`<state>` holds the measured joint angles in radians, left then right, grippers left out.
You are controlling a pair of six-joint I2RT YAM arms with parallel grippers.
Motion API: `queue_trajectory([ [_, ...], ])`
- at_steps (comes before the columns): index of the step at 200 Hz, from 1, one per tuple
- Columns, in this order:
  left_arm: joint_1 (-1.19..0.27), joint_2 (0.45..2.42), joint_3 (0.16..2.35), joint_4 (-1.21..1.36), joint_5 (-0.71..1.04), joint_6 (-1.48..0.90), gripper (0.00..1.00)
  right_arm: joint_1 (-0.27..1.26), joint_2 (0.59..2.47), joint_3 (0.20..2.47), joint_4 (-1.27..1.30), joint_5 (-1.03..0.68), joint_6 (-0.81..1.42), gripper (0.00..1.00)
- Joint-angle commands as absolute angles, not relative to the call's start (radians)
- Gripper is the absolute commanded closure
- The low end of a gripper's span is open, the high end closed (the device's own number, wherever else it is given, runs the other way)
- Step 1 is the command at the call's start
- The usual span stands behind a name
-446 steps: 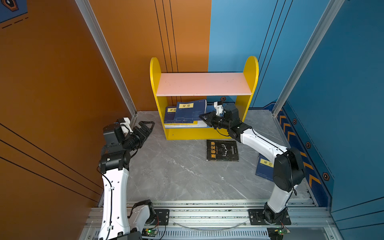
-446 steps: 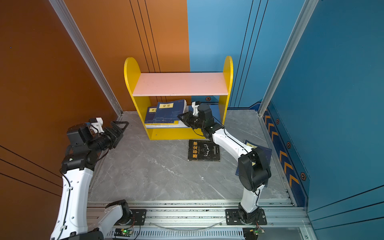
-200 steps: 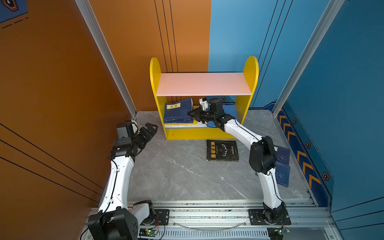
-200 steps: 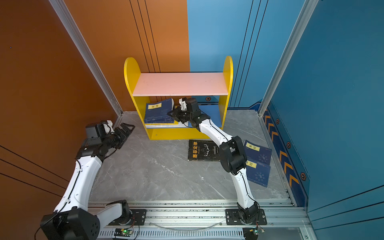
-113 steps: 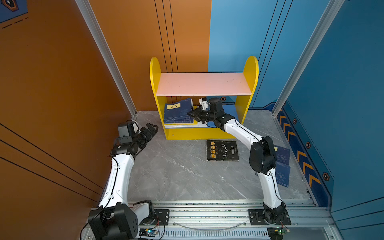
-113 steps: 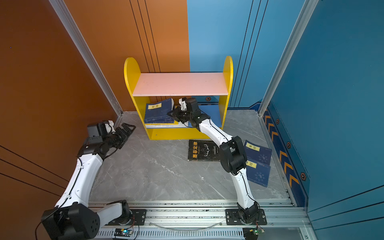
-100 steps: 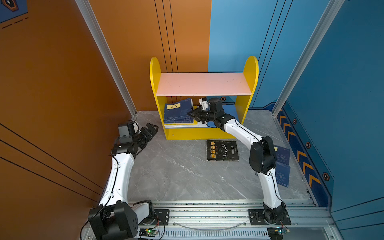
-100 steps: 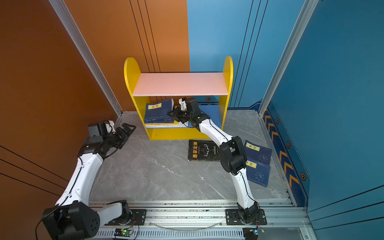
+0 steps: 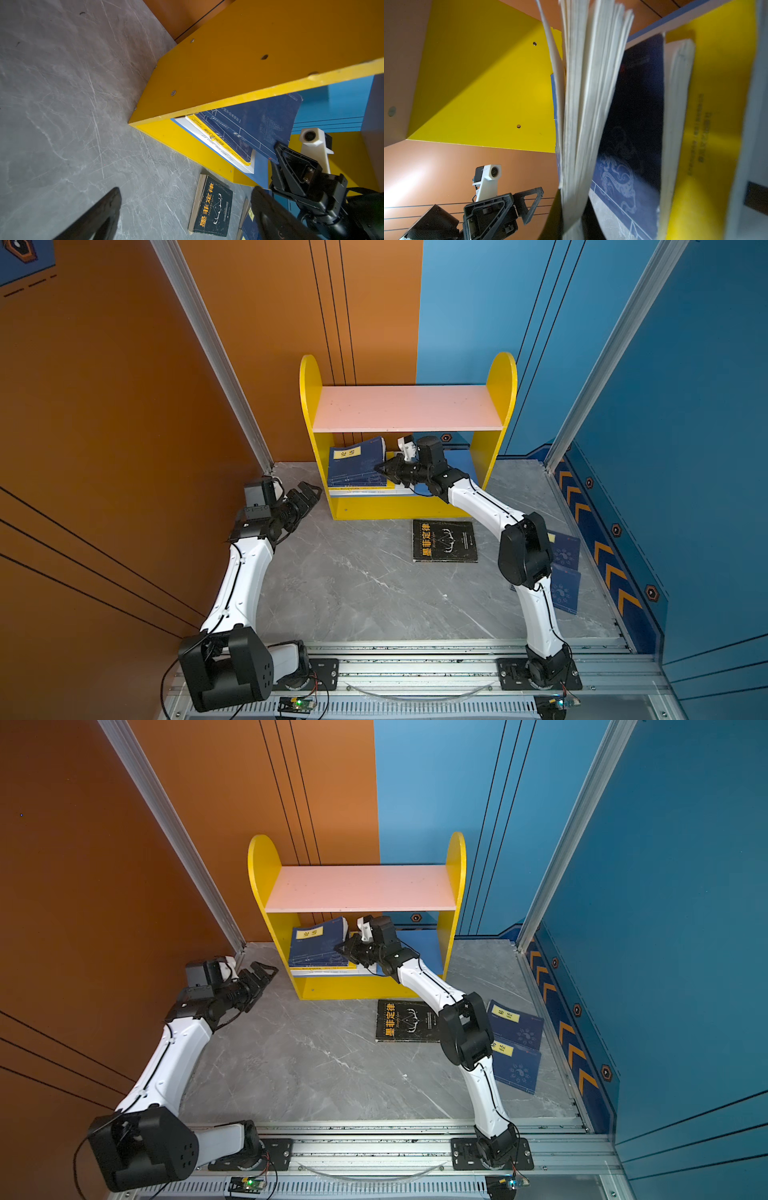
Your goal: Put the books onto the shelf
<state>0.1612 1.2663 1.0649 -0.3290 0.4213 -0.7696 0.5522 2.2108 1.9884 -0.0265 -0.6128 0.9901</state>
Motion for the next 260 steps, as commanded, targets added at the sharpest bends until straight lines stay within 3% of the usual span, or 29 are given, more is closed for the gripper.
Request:
queue_trajectory([
  [1, 0.147, 1.293, 1.1, -0.259, 0.39, -0.818, 0.02, 0.578, 2.209, 1.983, -0.051, -0.609, 0.938, 0.98],
  [94, 0.026, 1.454, 1.194, -0.198, 0.265, -0.861, 0.02, 0.578, 2.217, 1.986, -0.101, -0.597, 0.911, 0.98],
  [219, -0.015, 1.563, 1.194, -0.179, 0.115, -0.89, 0.02, 0.578, 2.223, 1.992, -0.115, -0.586, 0.91, 0.97],
  [260, -0.014, 1.575, 1.185, -0.241, 0.103, -0.89, 0.02, 0.577, 2.225, 2.023, -0.18, -0.557, 0.882, 0.89],
])
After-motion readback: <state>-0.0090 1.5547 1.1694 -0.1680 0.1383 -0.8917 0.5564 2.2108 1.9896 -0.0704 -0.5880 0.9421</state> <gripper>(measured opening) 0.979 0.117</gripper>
